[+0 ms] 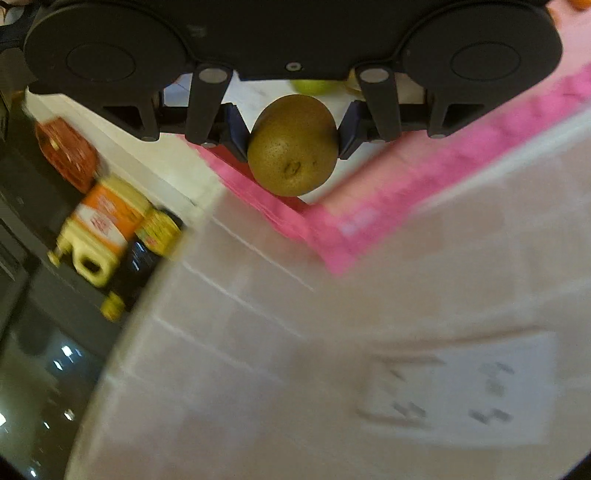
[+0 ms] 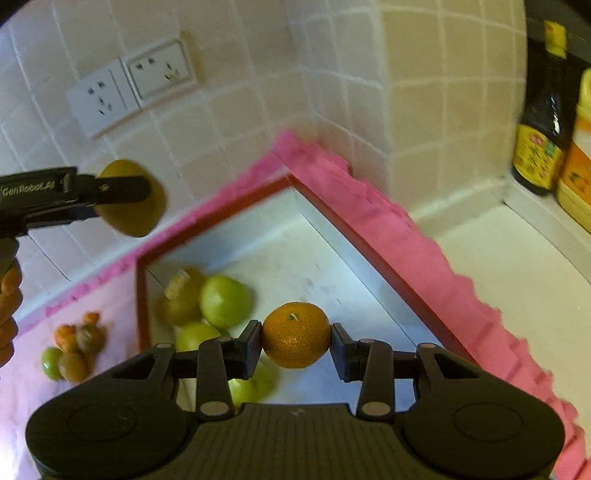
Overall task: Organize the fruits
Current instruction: 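Carry the kiwi and tangerine into the red box and open both tools, then move both tools back over the fruit on the cloth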
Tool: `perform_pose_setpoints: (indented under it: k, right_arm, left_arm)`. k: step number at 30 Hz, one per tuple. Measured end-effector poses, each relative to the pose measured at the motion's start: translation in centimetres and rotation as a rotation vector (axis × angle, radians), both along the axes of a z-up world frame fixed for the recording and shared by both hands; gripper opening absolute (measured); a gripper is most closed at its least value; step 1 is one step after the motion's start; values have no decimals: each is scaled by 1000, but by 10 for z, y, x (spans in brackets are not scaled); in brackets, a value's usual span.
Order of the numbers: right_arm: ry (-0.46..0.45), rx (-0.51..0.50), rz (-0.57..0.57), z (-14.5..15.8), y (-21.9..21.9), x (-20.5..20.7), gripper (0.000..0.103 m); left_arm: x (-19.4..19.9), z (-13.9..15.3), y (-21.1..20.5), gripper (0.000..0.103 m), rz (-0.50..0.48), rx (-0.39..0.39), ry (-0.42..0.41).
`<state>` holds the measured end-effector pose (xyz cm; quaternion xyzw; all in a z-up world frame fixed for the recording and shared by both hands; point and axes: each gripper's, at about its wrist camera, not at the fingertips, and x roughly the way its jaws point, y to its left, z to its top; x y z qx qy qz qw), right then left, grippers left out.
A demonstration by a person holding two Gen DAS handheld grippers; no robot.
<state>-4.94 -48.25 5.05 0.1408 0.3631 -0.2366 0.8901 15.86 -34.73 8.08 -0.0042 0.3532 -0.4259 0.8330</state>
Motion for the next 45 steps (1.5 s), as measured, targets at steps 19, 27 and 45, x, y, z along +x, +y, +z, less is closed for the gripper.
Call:
perform_pose_setpoints:
  k: [19,27,45]
  right_arm:
    - [191,70,23,-40,14,13,47]
    - [154,57,11,-22,16,10,72]
    - [-42,84,18,47,25,5,73]
  left_arm:
    - [-14,-53,-51,69,-90,200,163]
    - [-19,-20,-43,78,-76,175,44]
    - [21,38,82,78,226,184,-47]
